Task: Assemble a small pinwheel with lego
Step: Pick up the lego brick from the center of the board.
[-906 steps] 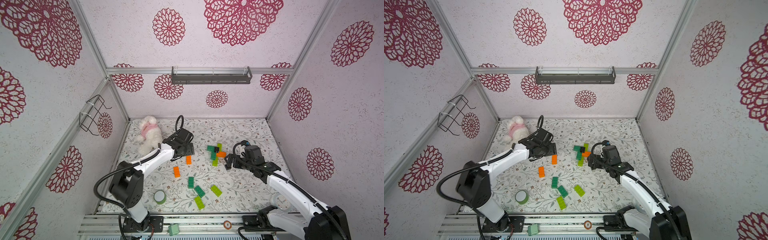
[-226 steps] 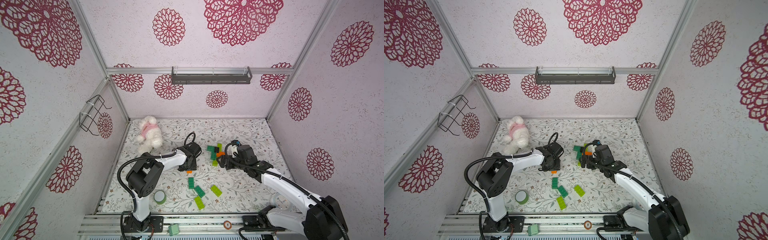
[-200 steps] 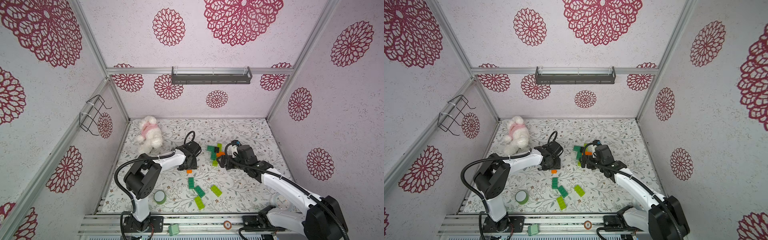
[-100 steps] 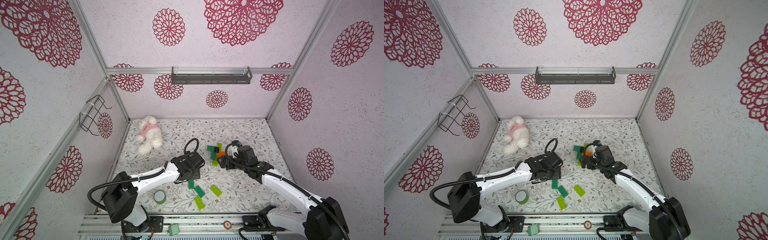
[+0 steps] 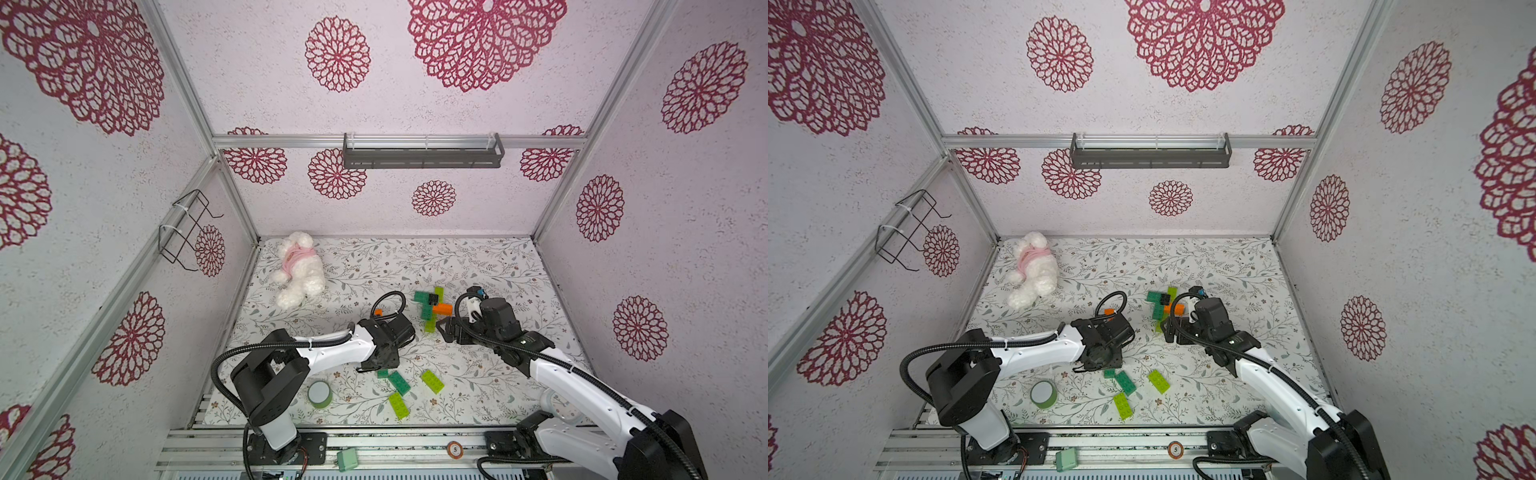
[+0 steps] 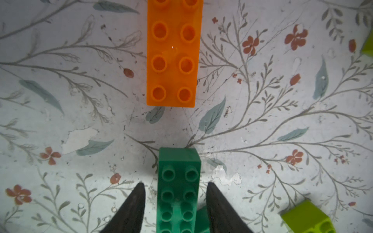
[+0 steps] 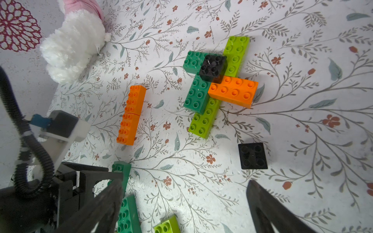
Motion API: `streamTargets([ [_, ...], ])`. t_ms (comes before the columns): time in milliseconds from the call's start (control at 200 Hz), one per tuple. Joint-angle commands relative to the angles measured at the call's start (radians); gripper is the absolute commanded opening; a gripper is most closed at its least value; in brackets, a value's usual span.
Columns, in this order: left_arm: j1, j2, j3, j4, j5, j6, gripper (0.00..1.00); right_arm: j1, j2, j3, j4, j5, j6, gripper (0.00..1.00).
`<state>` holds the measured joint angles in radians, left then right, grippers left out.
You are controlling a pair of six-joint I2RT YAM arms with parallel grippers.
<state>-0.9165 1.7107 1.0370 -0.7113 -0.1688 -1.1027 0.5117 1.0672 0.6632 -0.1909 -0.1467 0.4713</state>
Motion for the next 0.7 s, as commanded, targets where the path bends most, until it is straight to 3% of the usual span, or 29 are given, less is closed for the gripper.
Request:
streamTargets([
  [0,-0.004,0.010,0.003,0.018,-0.009,-0.025,0.45,0.006,-0.028,0.004,-0.010,-0.012,0.004,0.96],
  [175,-0.005,0.016,0.003,0.013,-0.011,-0.027,0.41,0.006,-0.022,0.006,-0.007,-0.014,0.005,0.96],
  [460,-0.008,0.035,0.008,0.011,0.001,-0.019,0.47,0.005,-0.012,0.004,0.000,-0.018,0.006,0.96],
  [696,-0.012,0.041,0.003,0.016,0.009,-0.017,0.40,0.005,-0.021,-0.002,-0.002,-0.010,0.008,0.96],
])
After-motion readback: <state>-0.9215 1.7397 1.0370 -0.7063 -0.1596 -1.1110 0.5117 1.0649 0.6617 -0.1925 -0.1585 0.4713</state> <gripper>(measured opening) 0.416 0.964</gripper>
